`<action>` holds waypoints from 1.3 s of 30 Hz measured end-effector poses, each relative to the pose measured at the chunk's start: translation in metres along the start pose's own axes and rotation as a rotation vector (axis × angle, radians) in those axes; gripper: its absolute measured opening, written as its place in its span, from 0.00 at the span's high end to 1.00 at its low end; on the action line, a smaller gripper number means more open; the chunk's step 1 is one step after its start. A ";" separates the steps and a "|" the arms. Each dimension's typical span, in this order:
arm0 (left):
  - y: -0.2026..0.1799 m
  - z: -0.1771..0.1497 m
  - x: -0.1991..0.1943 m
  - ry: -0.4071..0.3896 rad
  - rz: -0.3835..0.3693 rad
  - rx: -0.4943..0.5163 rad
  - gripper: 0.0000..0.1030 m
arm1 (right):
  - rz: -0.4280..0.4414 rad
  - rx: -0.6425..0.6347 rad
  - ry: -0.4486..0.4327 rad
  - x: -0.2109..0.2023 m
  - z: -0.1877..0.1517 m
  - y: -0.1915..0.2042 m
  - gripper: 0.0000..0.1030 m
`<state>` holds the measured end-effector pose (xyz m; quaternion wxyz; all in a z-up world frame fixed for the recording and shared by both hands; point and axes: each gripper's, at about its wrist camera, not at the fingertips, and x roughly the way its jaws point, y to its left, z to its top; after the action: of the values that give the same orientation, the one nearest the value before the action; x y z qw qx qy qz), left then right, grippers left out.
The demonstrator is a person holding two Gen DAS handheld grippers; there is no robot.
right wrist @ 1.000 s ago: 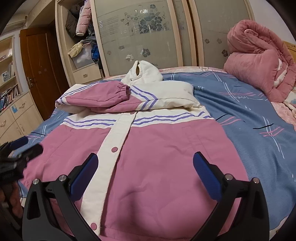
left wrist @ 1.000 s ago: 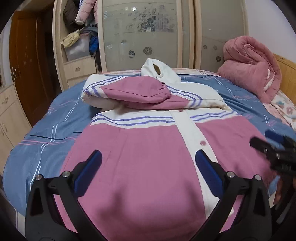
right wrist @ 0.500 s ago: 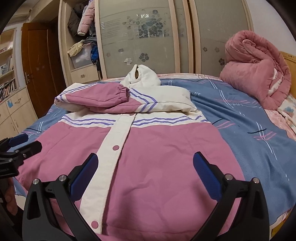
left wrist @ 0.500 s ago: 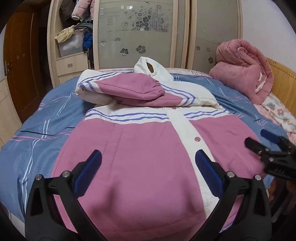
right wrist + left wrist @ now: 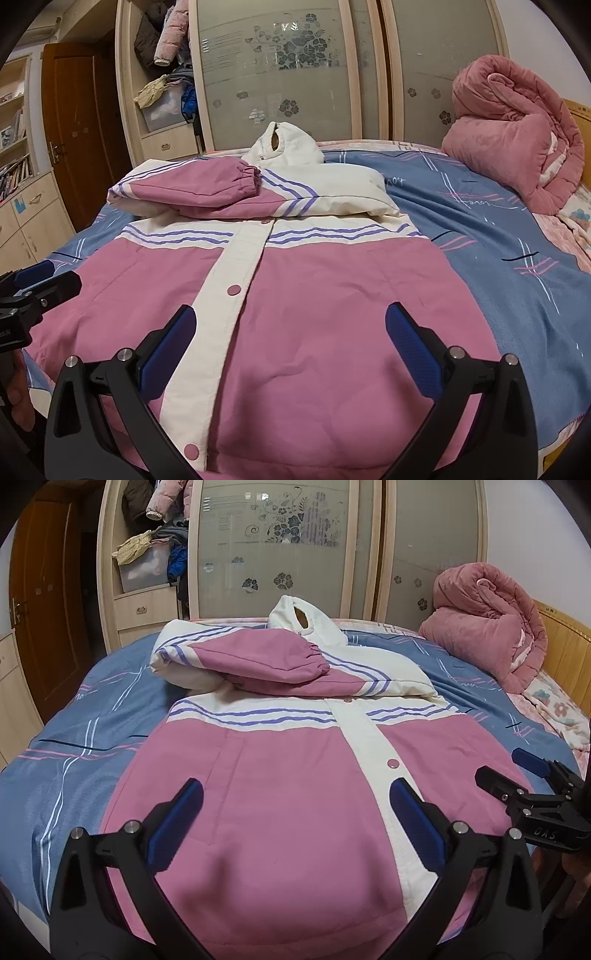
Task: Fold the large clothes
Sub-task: 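Move the right tool toward the folded pink sleeve cuff, then grasp the folded pink sleeve cuff with the right tool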
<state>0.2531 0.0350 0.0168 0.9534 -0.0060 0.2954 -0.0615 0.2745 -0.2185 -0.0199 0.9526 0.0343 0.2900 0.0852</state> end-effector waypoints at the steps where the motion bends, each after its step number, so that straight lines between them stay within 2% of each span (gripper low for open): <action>1: -0.001 0.000 0.000 -0.007 0.001 0.003 0.02 | -0.002 0.000 -0.001 0.000 0.000 0.000 0.01; 6: -0.005 0.002 0.000 -0.021 0.003 0.010 0.02 | 0.000 0.011 0.002 0.003 -0.003 -0.003 0.01; 10: -0.005 0.006 0.000 -0.026 -0.001 0.000 0.02 | 0.067 0.090 0.003 0.004 -0.001 -0.014 0.01; 13: -0.001 0.008 0.001 -0.034 0.002 -0.014 0.02 | 0.152 0.209 0.019 0.007 0.002 -0.031 0.01; 16: 0.004 0.011 0.002 -0.036 -0.004 -0.041 0.02 | 0.285 0.398 0.080 0.019 0.010 -0.051 0.01; 17: 0.006 0.012 0.002 -0.039 -0.009 -0.045 0.02 | 0.343 0.461 0.104 0.025 0.016 -0.054 0.01; 19: 0.007 0.014 0.000 -0.049 -0.015 -0.045 0.02 | 0.397 0.519 0.109 0.030 0.031 -0.054 0.01; 21: 0.009 0.017 -0.003 -0.066 -0.008 -0.040 0.02 | 0.419 0.505 0.100 0.035 0.052 -0.043 0.02; 24: 0.014 0.022 -0.007 -0.097 -0.003 -0.032 0.02 | 0.422 0.434 0.085 0.048 0.088 -0.021 0.08; 28: 0.031 0.029 -0.010 -0.125 -0.020 -0.065 0.02 | 0.486 0.452 0.154 0.099 0.121 0.001 0.20; 32: 0.049 0.032 -0.007 -0.119 -0.041 -0.117 0.02 | 0.517 0.527 0.257 0.166 0.134 0.016 0.32; 35: 0.060 0.033 -0.002 -0.109 -0.028 -0.133 0.02 | 0.477 0.570 0.293 0.208 0.137 0.021 0.36; 37: 0.069 0.035 0.000 -0.103 -0.022 -0.152 0.02 | 0.452 0.582 0.309 0.231 0.138 0.024 0.43; 39: 0.076 0.036 0.002 -0.102 -0.023 -0.170 0.02 | 0.416 0.593 0.314 0.246 0.141 0.025 0.43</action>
<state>0.2839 0.1089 0.0419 0.9624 -0.0935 0.2505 -0.0468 0.5509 -0.1508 -0.0347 0.8077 0.3527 0.4312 0.1934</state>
